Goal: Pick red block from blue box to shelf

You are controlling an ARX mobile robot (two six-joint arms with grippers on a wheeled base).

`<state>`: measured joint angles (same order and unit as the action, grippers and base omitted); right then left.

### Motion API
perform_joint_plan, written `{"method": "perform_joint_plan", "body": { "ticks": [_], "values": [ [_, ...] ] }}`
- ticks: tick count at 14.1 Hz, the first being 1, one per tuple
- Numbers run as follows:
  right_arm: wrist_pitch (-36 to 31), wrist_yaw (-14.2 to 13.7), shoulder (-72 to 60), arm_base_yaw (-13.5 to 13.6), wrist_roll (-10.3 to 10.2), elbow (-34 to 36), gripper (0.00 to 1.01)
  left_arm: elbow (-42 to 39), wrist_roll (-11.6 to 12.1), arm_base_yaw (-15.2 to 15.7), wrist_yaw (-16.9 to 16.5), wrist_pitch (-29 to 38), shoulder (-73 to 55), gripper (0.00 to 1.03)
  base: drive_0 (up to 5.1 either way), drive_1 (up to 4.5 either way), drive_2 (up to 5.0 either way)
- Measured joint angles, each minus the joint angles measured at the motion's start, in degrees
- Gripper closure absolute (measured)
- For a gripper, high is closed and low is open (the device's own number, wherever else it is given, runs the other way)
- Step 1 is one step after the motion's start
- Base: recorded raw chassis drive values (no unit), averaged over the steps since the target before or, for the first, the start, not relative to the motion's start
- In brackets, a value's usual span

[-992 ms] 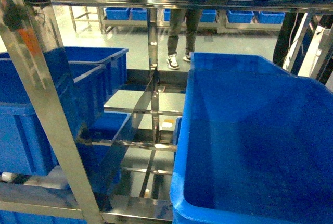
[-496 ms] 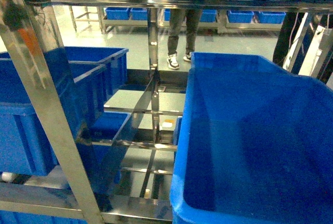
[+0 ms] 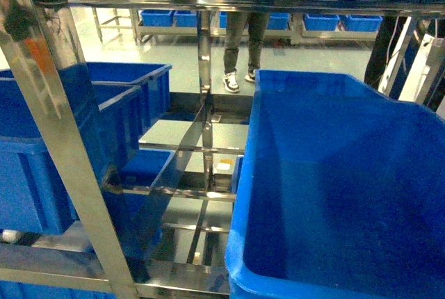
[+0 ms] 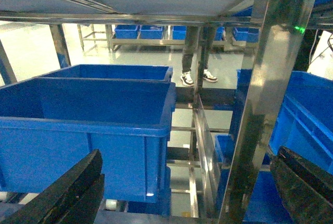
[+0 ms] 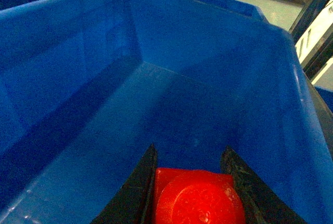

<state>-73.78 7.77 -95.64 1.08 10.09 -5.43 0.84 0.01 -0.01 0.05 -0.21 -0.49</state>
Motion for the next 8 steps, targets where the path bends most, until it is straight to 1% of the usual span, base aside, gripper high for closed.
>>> {"method": "perform_joint_plan", "body": {
  "ticks": [2, 3, 4, 8],
  "values": [
    [0.09, 0.83, 0.26, -0.07, 0.15, -3.04, 0.73, 0.0, 0.0, 0.0, 0.0, -0.02, 0.0, 0.05, 0.0, 0.0, 0.0],
    [0.07, 1.27, 0.2, -0.94, 0.35, -4.94, 0.73, 0.0, 0.0, 0.0, 0.0, 0.0, 0.0, 0.05, 0.0, 0.0, 0.0],
    [3.28, 2.12, -4.2, -1.38, 1.95, -14.36, 0.73, 0.0, 0.0, 0.0, -0.02, -0.02, 0.0, 0.05, 0.0, 0.0, 0.0],
    [5.2, 2.19, -8.9, -1.01, 2.95, -18.84, 0.73, 0.0, 0.0, 0.0, 0.0, 0.0, 0.0, 0.05, 0.0, 0.0, 0.0]
  ]
}}
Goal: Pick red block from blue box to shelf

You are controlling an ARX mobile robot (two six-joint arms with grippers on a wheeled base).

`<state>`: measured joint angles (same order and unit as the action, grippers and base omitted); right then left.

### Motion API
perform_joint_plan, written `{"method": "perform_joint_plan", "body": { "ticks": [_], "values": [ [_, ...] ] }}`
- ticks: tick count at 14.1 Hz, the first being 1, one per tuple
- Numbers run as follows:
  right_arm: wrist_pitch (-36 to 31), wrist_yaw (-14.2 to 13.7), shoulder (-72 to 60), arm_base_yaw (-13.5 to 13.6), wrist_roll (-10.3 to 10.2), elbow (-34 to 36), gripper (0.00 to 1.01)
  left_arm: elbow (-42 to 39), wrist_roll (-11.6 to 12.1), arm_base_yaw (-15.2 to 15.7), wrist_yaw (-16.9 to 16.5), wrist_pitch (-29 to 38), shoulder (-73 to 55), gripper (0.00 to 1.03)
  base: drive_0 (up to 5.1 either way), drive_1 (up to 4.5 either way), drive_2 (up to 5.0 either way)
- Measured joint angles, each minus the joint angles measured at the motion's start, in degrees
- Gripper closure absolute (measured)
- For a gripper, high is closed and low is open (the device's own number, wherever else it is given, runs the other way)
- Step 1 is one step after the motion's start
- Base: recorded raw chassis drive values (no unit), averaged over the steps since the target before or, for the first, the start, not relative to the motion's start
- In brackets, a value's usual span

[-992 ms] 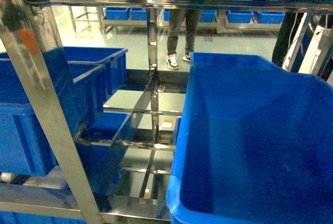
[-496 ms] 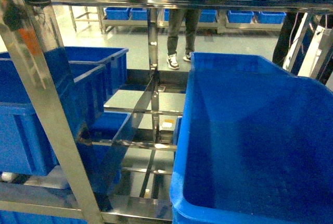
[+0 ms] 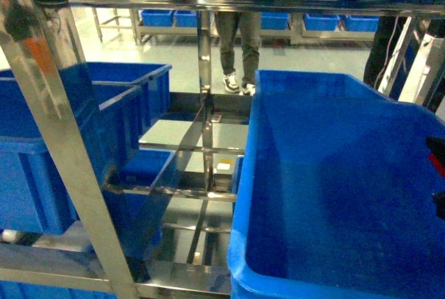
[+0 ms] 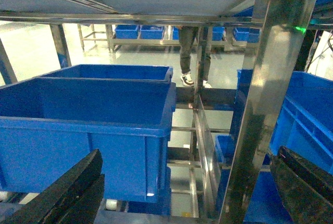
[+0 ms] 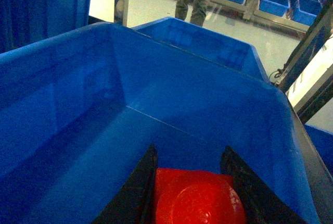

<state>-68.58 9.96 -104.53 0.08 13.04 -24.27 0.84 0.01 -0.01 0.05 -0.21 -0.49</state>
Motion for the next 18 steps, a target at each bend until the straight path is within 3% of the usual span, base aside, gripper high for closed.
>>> {"method": "perform_joint_plan", "body": {
  "ticks": [6, 18],
  "values": [
    [1.64, 0.31, -3.13, 0.7, 0.15, -4.0, 0.73, 0.0, 0.0, 0.0, 0.0, -0.02, 0.0, 0.05, 0.0, 0.0, 0.0],
    [0.81, -0.48, -3.1, 1.42, 0.09, -3.17, 0.73, 0.0, 0.0, 0.0, -0.02, -0.02, 0.0, 0.05, 0.0, 0.0, 0.0]
  ]
}}
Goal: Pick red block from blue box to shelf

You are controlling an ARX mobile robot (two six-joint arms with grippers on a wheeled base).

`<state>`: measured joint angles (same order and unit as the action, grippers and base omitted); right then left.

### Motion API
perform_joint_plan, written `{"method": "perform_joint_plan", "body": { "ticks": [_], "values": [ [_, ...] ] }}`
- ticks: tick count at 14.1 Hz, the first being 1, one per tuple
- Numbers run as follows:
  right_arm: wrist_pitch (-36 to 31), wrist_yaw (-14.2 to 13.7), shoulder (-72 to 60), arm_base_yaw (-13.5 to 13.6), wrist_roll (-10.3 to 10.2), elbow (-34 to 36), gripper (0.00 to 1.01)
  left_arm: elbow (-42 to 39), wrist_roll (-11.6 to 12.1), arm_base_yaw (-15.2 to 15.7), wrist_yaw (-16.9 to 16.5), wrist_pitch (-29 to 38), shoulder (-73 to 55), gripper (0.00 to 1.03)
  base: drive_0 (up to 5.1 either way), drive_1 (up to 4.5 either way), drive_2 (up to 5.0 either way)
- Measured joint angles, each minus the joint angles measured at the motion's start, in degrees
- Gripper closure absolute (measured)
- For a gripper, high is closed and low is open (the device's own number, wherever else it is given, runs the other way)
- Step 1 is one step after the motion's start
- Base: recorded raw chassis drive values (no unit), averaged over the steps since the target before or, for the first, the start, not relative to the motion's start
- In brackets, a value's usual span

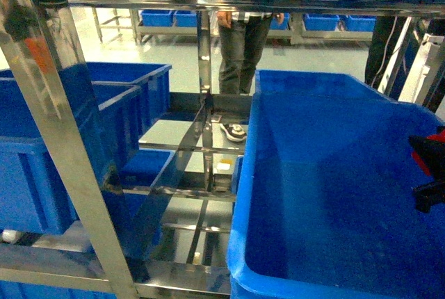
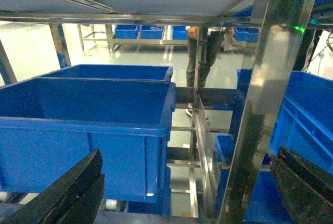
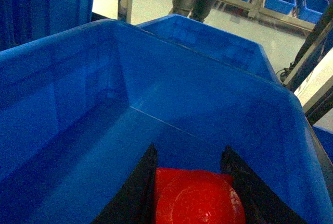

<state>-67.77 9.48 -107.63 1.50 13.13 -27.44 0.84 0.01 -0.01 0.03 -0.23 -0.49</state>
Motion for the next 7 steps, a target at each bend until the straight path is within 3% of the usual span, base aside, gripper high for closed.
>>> {"method": "perform_joint_plan", "body": {
  "ticks": [2, 7],
  "values": [
    [-0.02, 0.0, 0.0, 0.0, 0.0, 0.0, 0.69, 0.0, 0.0, 0.0, 0.02, 0.0, 0.0, 0.05, 0.0, 0.0, 0.0],
    [-0.02, 0.0, 0.0, 0.0, -0.09, 0.0, 0.01, 0.0, 0.0, 0.0, 0.0, 0.0, 0.0, 0.05, 0.0, 0.0, 0.0]
  ]
}}
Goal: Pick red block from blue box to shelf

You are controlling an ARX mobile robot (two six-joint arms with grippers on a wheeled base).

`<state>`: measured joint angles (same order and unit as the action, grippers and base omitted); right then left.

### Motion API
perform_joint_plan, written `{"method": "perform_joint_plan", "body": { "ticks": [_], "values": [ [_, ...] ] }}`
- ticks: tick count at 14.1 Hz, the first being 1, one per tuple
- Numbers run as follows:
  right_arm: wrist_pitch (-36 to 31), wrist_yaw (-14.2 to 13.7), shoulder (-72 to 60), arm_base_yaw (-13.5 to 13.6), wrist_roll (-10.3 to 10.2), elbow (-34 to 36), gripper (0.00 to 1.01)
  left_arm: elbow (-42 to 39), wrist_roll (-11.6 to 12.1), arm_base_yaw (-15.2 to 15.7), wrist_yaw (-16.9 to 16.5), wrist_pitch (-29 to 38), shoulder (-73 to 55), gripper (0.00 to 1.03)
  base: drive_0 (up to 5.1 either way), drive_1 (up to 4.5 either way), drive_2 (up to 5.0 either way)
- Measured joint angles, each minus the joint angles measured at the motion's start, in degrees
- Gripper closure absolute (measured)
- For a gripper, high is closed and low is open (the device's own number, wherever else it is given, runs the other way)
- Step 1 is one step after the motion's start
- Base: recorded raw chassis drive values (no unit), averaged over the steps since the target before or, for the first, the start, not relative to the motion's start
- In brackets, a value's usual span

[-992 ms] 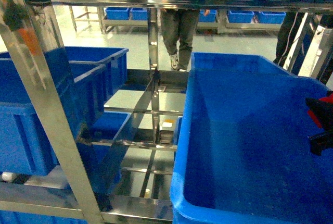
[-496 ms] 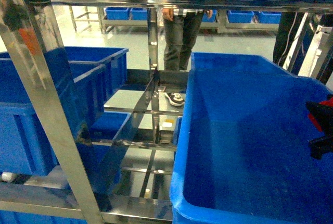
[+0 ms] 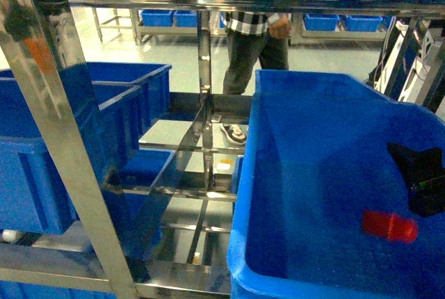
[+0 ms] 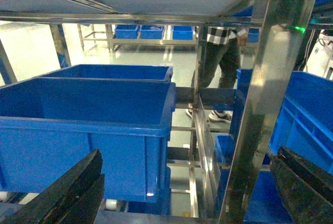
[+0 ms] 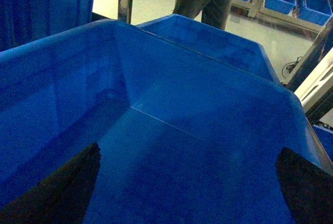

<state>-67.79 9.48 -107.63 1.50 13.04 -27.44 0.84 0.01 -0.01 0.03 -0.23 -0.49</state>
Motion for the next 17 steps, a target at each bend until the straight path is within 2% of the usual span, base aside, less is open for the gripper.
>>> {"method": "perform_joint_plan", "body": {
  "ticks": [1, 9, 17],
  "values": [
    [0.0, 0.0, 0.0, 0.0, -0.04, 0.0, 0.04, 0.0, 0.0, 0.0, 0.02, 0.0, 0.0, 0.05, 0.0, 0.0, 0.0],
    [-0.61, -0.04, 0.13, 0.02, -0.07, 0.46, 0.03, 0.0, 0.0, 0.0, 0.02, 0.0, 0.0, 0.05, 0.0, 0.0, 0.0],
    [-0.61, -0.26, 6.21, 0.0, -0.7, 5.6, 0.03, 0.0, 0.0, 0.0, 0.02, 0.0, 0.0, 0.05, 0.0, 0.0, 0.0]
  ]
}}
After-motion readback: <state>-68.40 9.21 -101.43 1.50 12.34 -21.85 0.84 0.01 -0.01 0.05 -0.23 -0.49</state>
